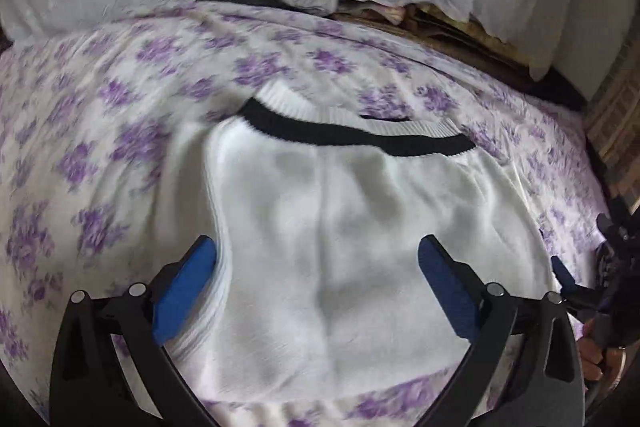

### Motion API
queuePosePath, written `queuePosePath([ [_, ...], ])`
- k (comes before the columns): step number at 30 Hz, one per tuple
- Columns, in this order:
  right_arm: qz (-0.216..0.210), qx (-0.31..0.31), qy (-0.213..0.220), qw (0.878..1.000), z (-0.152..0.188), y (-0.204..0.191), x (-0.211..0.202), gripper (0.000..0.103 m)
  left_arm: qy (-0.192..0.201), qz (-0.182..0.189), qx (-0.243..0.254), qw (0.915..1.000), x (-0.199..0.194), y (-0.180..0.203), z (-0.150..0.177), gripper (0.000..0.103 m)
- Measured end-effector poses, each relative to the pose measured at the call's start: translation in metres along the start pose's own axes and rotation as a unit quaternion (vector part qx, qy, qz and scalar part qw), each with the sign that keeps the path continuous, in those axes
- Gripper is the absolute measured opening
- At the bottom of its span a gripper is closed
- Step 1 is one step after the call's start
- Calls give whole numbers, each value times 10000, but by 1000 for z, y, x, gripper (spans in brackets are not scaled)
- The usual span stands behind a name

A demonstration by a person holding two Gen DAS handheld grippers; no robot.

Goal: Fold small clothes

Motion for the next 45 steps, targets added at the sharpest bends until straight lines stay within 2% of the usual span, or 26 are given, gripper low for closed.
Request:
queuePosePath([
  [3,-119,-96,-229,9996,0,-5,19,99,-49,-109,395,9991,16,29,-3,98],
  [6,202,-99,-446,9987,1,4,40,99,-395,-405,588,9967,52,34,10,99],
  [8,351,-261,-567,9974,-6,0,52,99,69,-561,727,9958,50,35,15,99],
  [10,526,-414,-879,9939,-13,1,72,99,79,-613,796,9949,46,36,15,99],
  [12,558,-490,-1011,9921,-24,0,87,100,24,-321,653,9973,37,37,11,98],
  [14,310,-388,-1178,9918,-31,-3,103,100,132,-52,542,9984,26,42,5,98],
  [15,98,-264,-1210,9922,-33,-6,108,100,237,-58,580,9980,21,46,0,98],
  [17,-633,-115,-1422,9877,-27,-18,113,100,399,-243,816,9956,20,55,-7,98],
  [18,-741,-160,-1427,9869,-27,-20,114,99,391,-362,923,9943,25,58,-9,98],
  [19,-677,-208,-1454,9868,-26,-15,115,99,300,-464,995,9935,34,60,-8,98],
  [20,-703,-200,-1529,9855,-27,-12,115,96,-6,-555,1051,9929,56,60,0,99],
  [21,-792,-138,-1562,9844,-28,-11,113,96,-120,-492,987,9938,67,57,6,99],
  [22,-881,-65,-1549,9840,-30,-11,111,96,36,-379,853,9956,68,54,7,99],
  [25,-1067,-199,-1313,9854,-30,-14,106,96,36,-295,826,9961,63,52,6,99],
  [27,-922,-461,-1345,9855,-26,-18,110,97,79,-283,829,9961,61,51,7,99],
  [30,-447,-738,-1431,9859,-22,-21,119,97,86,-275,818,9962,61,51,7,99],
  [32,-75,-1180,-1477,9819,-15,-24,125,97,89,-262,812,9963,61,51,7,99],
  [35,217,-1568,-1400,9774,-8,-25,127,95,99,-231,807,9964,60,51,7,99],
  [37,353,-1623,-1317,9773,-8,-23,127,89,103,-227,800,9965,60,52,7,99],
  [38,441,-1590,-1218,9787,-10,-20,126,82,106,-231,799,9965,59,52,7,99],
  [39,504,-1518,-1106,9809,-11,-17,123,71,106,-226,797,9965,60,52,7,99],
  [40,581,-1415,-1031,9828,-13,-13,121,64,105,-221,792,9966,59,52,7,99],
  [42,679,-1279,-1044,9839,-15,-3,120,37,112,-199,775,9967,59,52,7,99],
  [44,623,-1128,-1027,9863,-16,2,119,26,110,-178,763,9969,59,52,7,99],
  [45,575,-1068,-1019,9874,-17,5,118,26,105,-172,759,9969,59,52,7,99],
])
Point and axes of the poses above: each gripper's, at about its wrist camera, not at the fingertips, and x roughly the way its jaws point, y to its right, z to its underside, the point moved 8 cm from there along x, roughly the way its jaws point, and after that the axes turned 1 degree about x, right-handed, at the moved point
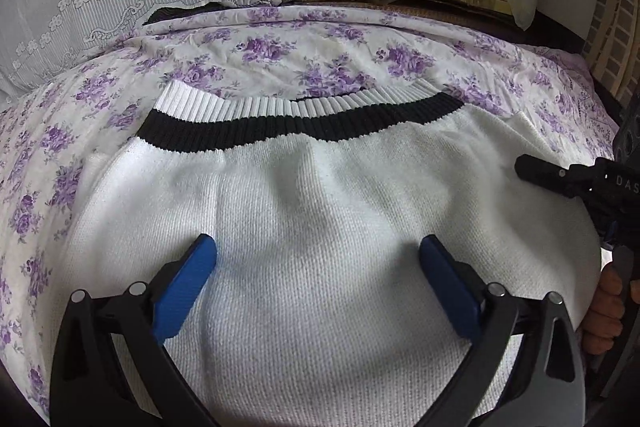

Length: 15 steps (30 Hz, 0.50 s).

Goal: Fold small clothes

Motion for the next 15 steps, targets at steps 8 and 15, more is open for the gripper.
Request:
queuePosePath([
  [8,-222,-417,220,9986,7,-49,-12,25,-133,107,-95,9998,2,-2,-7,99],
  [15,777,-1828,472,9789,24,-110,-5,20,-538,455,-759,9946,18,-32,-51,99],
])
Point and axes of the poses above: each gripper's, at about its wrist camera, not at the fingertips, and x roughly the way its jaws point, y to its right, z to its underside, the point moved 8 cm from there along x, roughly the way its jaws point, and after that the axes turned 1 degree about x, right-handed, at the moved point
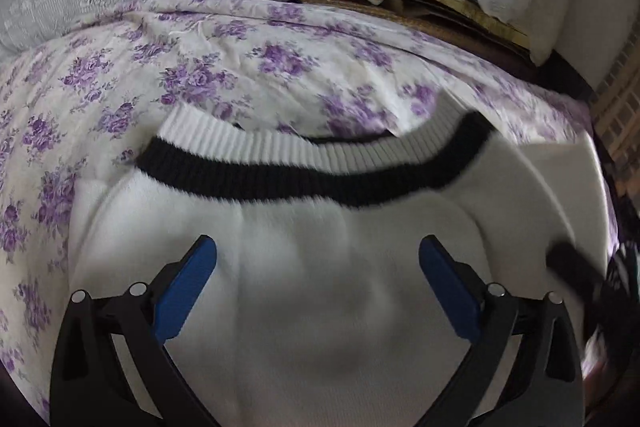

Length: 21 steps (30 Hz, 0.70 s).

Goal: Fold small clothes

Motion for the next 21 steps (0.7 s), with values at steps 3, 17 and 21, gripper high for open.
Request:
queuePosePath([
  [3,274,-349,-10,9990,4,-7,5,20,-445,-11,28,9990,25,1,-14,98],
  [17,345,-615,-124,9974,10,-31,11,20,-428,1928,254,9800,9,68,-29,63],
  [21,282,-499,-114,9983,7,-37,12,20,-459,2211,261,9738,-3,68,-26,56],
])
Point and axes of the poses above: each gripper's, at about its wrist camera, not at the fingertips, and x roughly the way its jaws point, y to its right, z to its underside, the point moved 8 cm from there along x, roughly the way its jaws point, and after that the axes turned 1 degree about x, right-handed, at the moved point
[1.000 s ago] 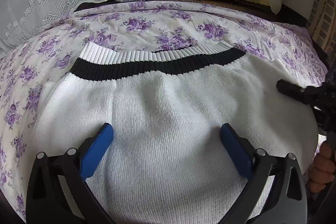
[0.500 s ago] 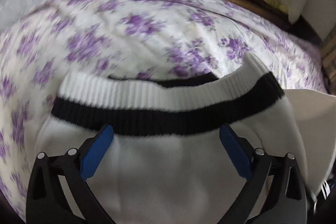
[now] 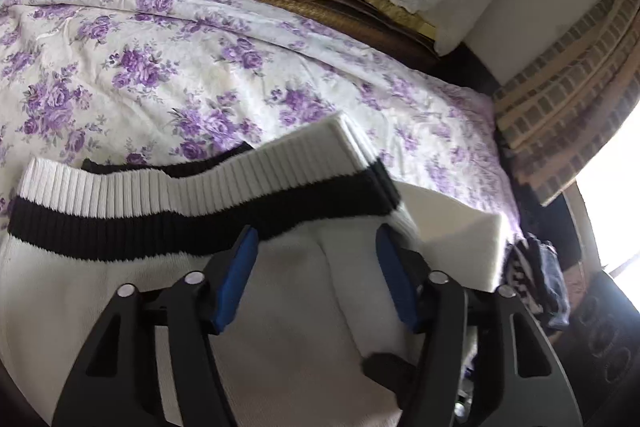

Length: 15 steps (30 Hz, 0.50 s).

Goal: Fold small clothes

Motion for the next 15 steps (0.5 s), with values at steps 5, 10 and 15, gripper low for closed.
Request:
queuePosePath([
  [5,-38,-87,49,9999,-8,-21,2,20,169,12,34,9999,-18,2,-3,49],
  [10,-250,-213,46,9994,-22,-54,8,21,467,58,-192,9987,-49,-17,-13,48],
  [15,-472,-395,-60,9981,-33,-99,25,23,765,-85,-415,9962,-87,-50,-19,48],
])
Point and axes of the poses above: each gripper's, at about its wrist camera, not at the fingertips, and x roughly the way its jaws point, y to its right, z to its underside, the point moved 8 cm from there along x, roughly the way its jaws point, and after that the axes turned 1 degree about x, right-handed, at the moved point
